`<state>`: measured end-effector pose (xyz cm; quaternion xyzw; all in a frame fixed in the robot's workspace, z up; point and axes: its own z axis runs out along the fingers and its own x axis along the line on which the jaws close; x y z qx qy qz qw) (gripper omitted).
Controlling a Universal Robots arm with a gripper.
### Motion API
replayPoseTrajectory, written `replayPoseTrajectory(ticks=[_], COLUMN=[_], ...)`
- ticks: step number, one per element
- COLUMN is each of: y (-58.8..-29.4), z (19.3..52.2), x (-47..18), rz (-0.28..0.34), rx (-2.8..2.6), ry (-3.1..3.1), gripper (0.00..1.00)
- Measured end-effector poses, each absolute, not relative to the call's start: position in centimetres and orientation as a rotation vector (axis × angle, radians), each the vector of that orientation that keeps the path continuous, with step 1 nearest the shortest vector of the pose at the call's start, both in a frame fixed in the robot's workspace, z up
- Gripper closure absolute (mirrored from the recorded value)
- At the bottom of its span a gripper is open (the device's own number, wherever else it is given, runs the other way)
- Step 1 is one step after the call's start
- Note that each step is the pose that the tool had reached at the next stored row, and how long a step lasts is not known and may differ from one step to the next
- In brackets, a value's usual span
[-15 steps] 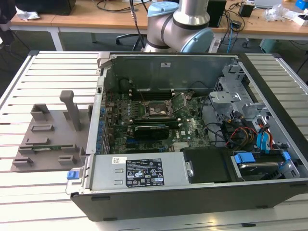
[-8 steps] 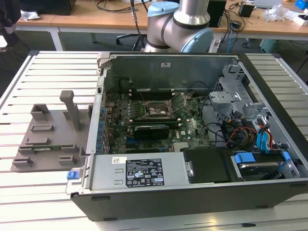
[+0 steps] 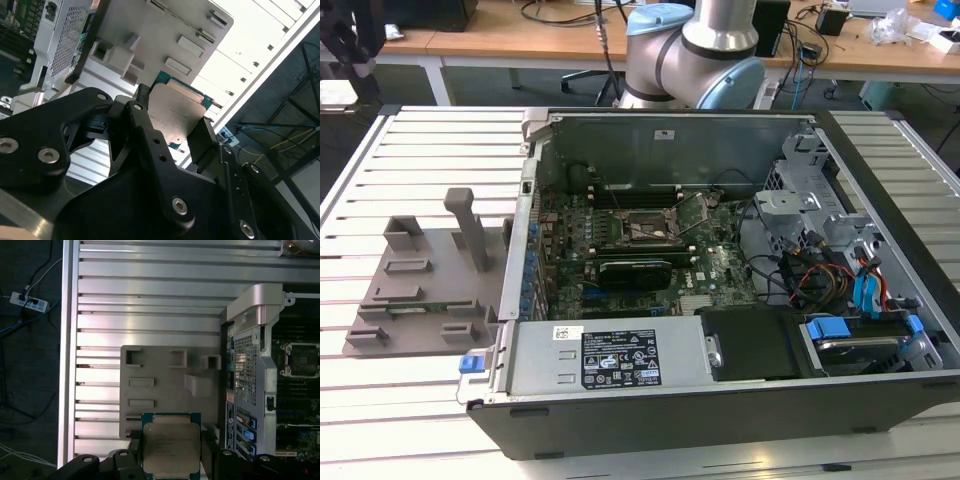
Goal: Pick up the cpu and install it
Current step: 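Place the cpu into insertion slot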
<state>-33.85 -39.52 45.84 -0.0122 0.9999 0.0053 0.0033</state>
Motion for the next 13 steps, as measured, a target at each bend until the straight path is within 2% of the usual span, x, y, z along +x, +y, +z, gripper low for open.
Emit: replayPoseTrajectory(ticks=[13], y=[-39.3], z=[43.8], x=[-31.8], rz=[0.016], rx=[-0.116], ry=[3.133], gripper=[0.45])
